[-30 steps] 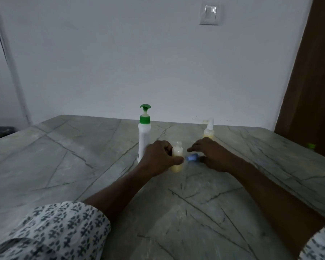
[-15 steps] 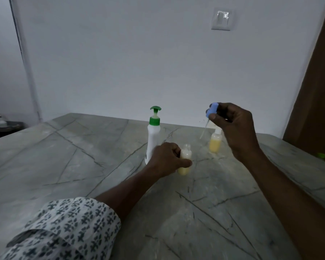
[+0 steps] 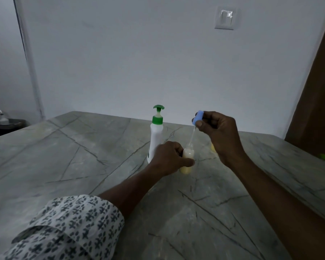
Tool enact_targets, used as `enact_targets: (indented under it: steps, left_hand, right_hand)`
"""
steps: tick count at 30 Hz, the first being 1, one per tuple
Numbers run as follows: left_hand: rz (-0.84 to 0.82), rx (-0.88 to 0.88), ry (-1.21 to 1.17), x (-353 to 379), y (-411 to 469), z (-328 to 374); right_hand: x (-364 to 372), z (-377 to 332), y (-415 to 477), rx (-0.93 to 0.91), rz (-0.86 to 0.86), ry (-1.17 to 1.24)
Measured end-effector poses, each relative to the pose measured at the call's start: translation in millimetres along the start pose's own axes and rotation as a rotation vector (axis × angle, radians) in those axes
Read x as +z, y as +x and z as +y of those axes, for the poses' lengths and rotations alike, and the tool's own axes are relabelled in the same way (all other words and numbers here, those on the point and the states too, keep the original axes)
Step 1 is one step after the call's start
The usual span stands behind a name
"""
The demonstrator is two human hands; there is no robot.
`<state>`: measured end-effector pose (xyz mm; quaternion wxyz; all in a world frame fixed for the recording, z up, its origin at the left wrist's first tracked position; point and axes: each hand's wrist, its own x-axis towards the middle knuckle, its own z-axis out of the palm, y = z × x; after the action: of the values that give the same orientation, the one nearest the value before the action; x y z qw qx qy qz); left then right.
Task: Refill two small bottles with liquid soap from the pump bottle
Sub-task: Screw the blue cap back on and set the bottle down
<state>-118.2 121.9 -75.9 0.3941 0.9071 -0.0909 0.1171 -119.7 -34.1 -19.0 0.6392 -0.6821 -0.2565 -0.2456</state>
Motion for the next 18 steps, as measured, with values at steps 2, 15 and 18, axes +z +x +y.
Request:
enact_targets:
  steps: [2, 15, 18]
  left_hand:
    - [-0.005, -0.004, 0.003, 0, 0, 0]
    - [0.012, 0.002, 0.034, 2, 2, 0]
    - [0.018, 0.001, 0.023, 2, 2, -1]
  right_hand:
    - [2, 8, -2, 0.028, -0.016, -0.02]
    - [-9, 38, -17, 0.202, -0.152, -0.064]
    - [-9, 35, -18, 0.177, -0.166, -0.102]
